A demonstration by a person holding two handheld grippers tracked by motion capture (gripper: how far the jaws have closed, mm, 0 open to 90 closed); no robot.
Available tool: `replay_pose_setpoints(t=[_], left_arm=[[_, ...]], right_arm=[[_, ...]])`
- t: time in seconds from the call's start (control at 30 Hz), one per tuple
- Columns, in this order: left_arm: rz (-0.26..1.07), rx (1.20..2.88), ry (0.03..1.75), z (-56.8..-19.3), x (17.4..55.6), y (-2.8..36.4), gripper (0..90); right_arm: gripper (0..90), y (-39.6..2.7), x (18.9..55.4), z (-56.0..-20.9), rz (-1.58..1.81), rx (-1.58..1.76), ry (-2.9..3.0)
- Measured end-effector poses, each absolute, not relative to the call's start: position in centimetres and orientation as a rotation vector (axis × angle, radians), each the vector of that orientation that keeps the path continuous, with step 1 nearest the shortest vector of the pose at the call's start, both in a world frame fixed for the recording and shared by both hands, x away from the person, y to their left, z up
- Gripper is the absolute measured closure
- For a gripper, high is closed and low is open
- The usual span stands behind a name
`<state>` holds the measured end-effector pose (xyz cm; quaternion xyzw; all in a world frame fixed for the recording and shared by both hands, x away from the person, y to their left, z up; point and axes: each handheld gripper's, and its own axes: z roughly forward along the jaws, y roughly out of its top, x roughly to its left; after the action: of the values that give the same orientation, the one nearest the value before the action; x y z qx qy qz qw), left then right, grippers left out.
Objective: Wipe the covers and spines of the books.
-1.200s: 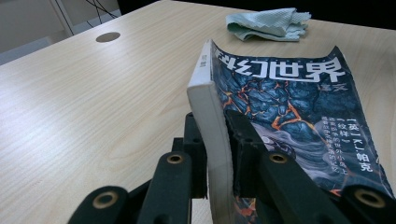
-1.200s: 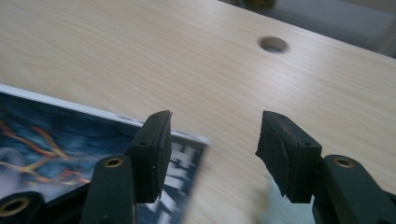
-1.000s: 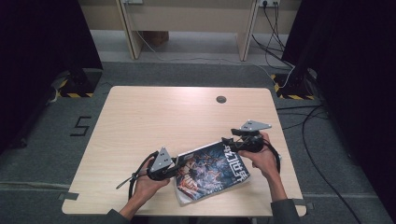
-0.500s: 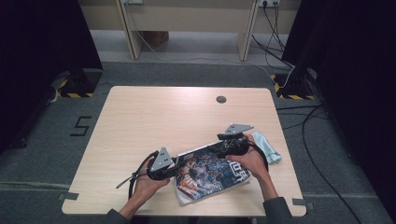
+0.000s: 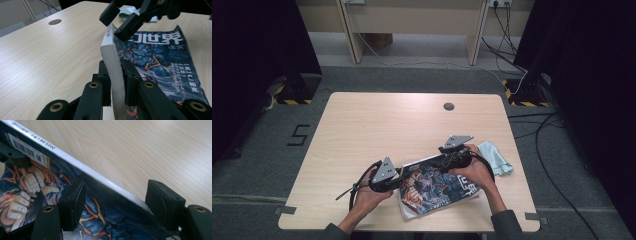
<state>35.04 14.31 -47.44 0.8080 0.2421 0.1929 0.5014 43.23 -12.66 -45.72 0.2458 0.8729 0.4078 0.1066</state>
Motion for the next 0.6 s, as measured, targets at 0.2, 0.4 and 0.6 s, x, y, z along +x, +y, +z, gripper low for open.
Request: replay_pose_setpoints(t=[0.2,0.4,0.6], left_arm=[[0.47,1.96,0.635,-47.5,35.4,14.9,76.8],[0.417,1.938,0.602,-47.4,35.8,15.7,75.1],[0.384,1.94,0.53,-47.2,35.7,15.8,76.4]], right_arm=[[40.0,-13.3,42.7,-45.5,1.178,0.701,2.618],[47.7,-13.8,42.2,-45.2,1.153,0.656,2.672],[54.2,-13.9,41.9,-45.0,1.12,0.567,2.733]])
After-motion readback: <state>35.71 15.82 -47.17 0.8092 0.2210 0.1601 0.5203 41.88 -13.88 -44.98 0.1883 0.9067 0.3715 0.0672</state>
